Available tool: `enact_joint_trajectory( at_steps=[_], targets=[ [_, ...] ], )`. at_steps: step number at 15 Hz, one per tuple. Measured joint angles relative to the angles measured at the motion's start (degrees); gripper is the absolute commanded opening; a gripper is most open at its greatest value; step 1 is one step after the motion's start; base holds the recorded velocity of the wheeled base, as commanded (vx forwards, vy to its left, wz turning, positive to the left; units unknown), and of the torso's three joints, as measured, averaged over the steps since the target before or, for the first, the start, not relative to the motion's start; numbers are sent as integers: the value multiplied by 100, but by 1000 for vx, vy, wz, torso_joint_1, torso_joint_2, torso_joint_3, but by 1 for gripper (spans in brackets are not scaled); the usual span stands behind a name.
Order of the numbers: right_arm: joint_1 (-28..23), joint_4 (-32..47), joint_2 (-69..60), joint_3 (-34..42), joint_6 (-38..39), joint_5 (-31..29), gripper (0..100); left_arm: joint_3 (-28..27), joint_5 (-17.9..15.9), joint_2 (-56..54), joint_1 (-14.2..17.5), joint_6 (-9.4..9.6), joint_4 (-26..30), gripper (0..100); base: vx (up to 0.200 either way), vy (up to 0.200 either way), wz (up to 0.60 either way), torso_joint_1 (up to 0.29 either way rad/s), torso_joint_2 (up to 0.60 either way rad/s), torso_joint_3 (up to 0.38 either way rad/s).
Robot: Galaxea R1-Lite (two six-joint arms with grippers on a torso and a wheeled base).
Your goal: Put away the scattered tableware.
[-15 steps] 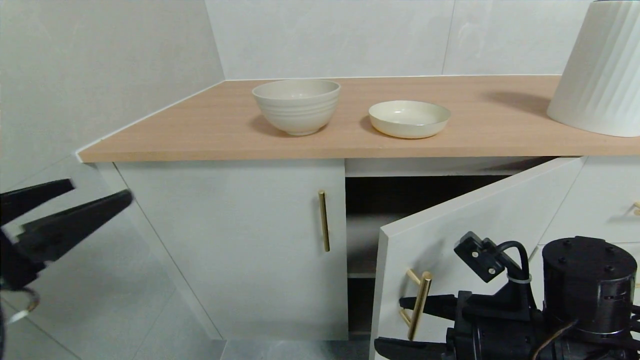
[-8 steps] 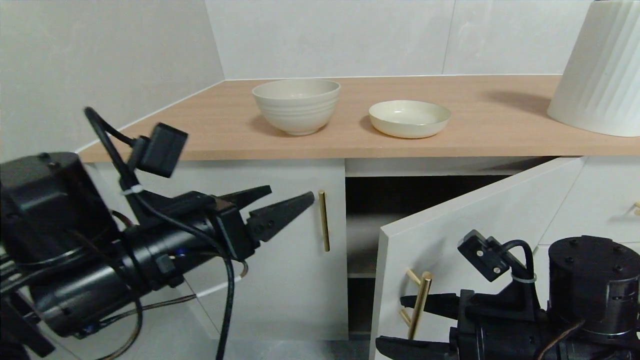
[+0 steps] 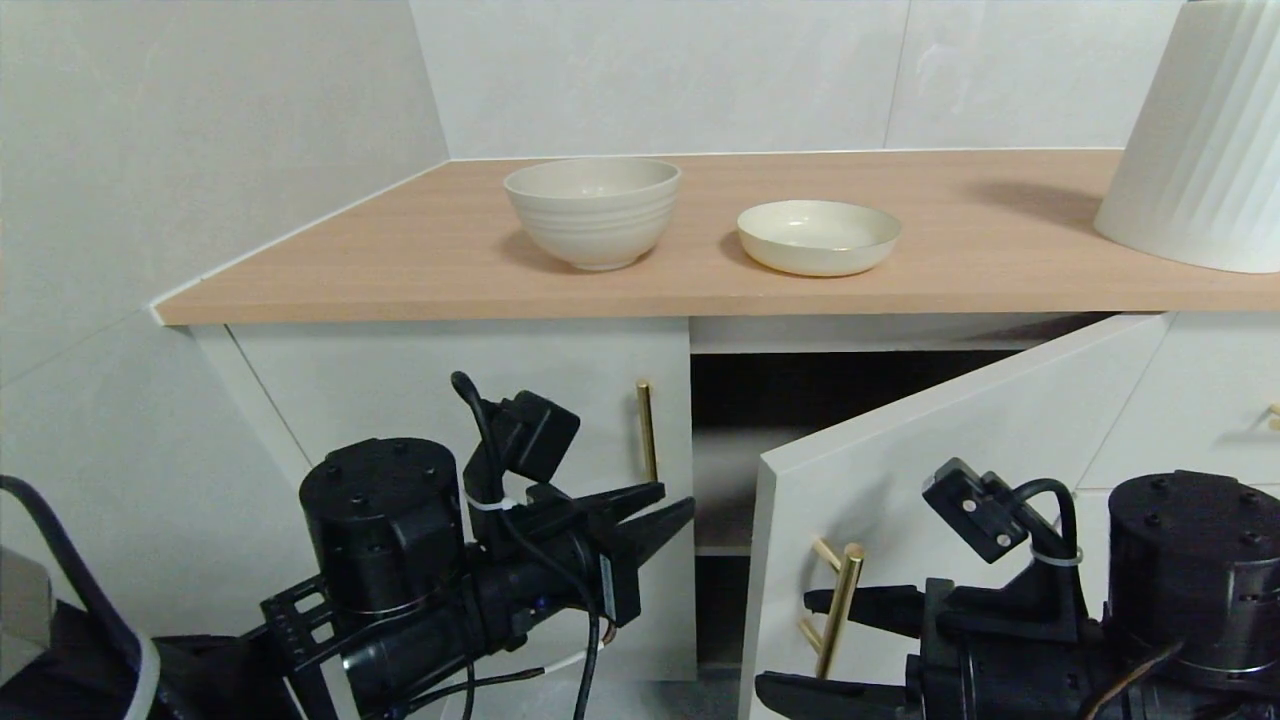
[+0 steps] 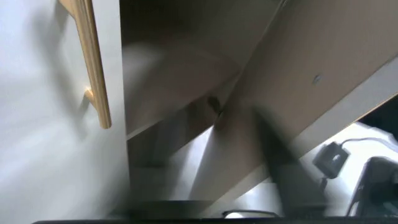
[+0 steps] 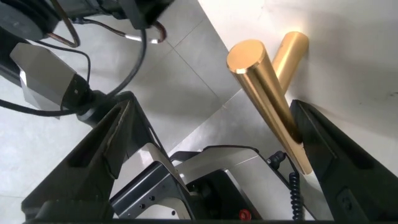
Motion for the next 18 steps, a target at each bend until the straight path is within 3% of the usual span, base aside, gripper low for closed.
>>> enact_joint_trajectory(
  at_steps=[8, 12, 16, 18],
  targets=[
    [-94, -10, -30, 13, 0, -7, 100, -513, -158, 407, -171, 22, -204, 0, 0, 0, 0, 0, 0, 0],
    [-124, -27, -45, 51, 2, -54, 100, -711, -788, 683, -190, 24, -257, 0, 0, 0, 0, 0, 0, 0],
    [-256, -10, -43, 62, -17, -46, 100, -885, -827, 816, -188, 24, -266, 0, 0, 0, 0, 0, 0, 0],
    [-502, 11, -80, 94, -395, -119, 100, -984, -972, 846, -190, 20, -247, 0, 0, 0, 0, 0, 0, 0]
  ],
)
